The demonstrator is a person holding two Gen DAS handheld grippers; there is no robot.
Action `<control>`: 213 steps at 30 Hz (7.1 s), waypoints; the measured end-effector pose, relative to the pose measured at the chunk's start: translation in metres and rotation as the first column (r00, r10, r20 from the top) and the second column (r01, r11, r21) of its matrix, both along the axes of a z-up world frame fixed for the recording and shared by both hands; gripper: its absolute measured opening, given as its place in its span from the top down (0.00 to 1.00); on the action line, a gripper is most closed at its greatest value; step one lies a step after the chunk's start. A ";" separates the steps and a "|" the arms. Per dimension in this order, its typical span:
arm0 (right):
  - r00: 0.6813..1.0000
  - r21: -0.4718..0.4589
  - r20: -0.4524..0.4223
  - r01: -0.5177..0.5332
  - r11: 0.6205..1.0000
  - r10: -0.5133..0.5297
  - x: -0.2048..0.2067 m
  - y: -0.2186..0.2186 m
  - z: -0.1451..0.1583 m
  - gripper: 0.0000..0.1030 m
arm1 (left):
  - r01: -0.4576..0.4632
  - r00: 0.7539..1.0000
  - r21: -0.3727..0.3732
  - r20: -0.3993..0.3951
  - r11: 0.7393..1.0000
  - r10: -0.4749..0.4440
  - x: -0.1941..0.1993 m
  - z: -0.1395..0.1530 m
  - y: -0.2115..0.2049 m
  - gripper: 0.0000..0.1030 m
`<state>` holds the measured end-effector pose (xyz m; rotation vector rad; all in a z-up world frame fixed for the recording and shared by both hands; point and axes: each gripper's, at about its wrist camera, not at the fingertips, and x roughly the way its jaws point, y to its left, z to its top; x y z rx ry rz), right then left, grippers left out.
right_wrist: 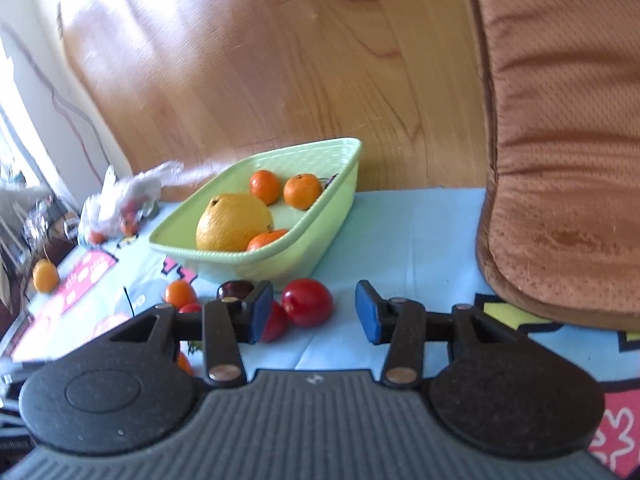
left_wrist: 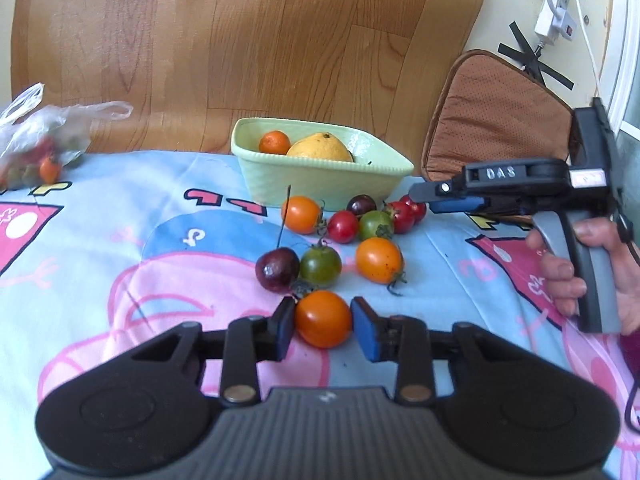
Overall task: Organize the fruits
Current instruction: 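Grasp an orange cherry tomato with the left tool while the right tool grasps a red tomato, then carry the orange tomato with the left tool while the right tool carries the red tomato, release into bowl, then grasp a dark cherry with the left tool while the right tool grasps a green tomato, then lower the cherry with the left tool while the right tool lowers the green tomato into the bowl, open both, then grasp an orange cherry tomato with the left tool while the right tool grasps a red tomato, then carry the orange tomato with the left tool while the right tool carries the red tomato, release into bowl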
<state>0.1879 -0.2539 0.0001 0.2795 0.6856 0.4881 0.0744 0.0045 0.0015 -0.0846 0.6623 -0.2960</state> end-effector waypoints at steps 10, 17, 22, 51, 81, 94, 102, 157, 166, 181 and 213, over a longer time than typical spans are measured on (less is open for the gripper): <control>0.990 0.140 -0.140 0.039 0.989 -0.019 0.002 -0.003 -0.008 0.69 | 0.016 1.000 0.004 0.011 1.000 -0.016 -0.015 0.001 0.000 0.70; 0.998 0.125 -0.035 -0.038 0.991 0.043 -0.096 0.002 0.021 0.69 | 0.051 0.999 -0.048 0.002 0.998 -0.051 -0.045 0.000 0.007 0.70; 0.979 -0.053 0.073 -0.187 0.981 0.191 -0.158 0.062 0.012 0.69 | 0.088 0.996 -0.029 0.018 0.996 -0.088 -0.060 -0.001 0.004 0.70; 0.936 -0.181 0.324 -0.081 0.980 0.137 -0.079 0.084 0.050 0.71 | 0.070 0.992 -0.011 0.109 0.998 -0.068 0.084 0.066 -0.004 0.70; 0.917 -0.292 0.274 -0.207 0.934 0.289 -0.104 0.114 0.028 0.60 | 0.026 0.996 -0.249 -0.081 0.968 -0.048 0.052 0.015 0.065 0.55; 0.879 -0.522 0.241 -0.240 0.819 0.411 -0.092 0.146 0.003 0.72 | 0.066 0.993 -0.185 -0.084 0.981 -0.082 0.064 0.000 0.040 0.60; 0.887 -0.475 0.296 -0.185 0.860 0.354 -0.102 0.129 0.012 0.72 | 0.058 0.996 -0.183 -0.056 0.981 -0.070 0.061 0.011 0.040 0.74; 0.992 -0.077 0.094 -0.073 0.994 0.081 -0.025 0.040 0.002 0.63 | 0.063 0.998 0.038 -0.009 0.997 -0.063 0.054 0.001 -0.054 0.50; 0.991 -0.035 0.013 -0.132 0.991 0.133 -0.045 0.043 0.004 0.69 | 0.091 0.996 0.005 -0.024 0.996 -0.090 0.025 0.005 -0.037 0.65; 0.964 -0.199 0.133 -0.202 0.959 0.231 -0.204 0.093 -0.001 0.68 | 0.097 0.995 0.028 0.018 0.995 -0.098 -0.065 0.004 0.013 0.62; 0.977 -0.201 0.161 -0.108 0.974 0.141 -0.198 0.084 -0.001 0.69 | 0.048 0.998 -0.064 0.034 0.997 -0.046 -0.058 0.001 0.019 0.66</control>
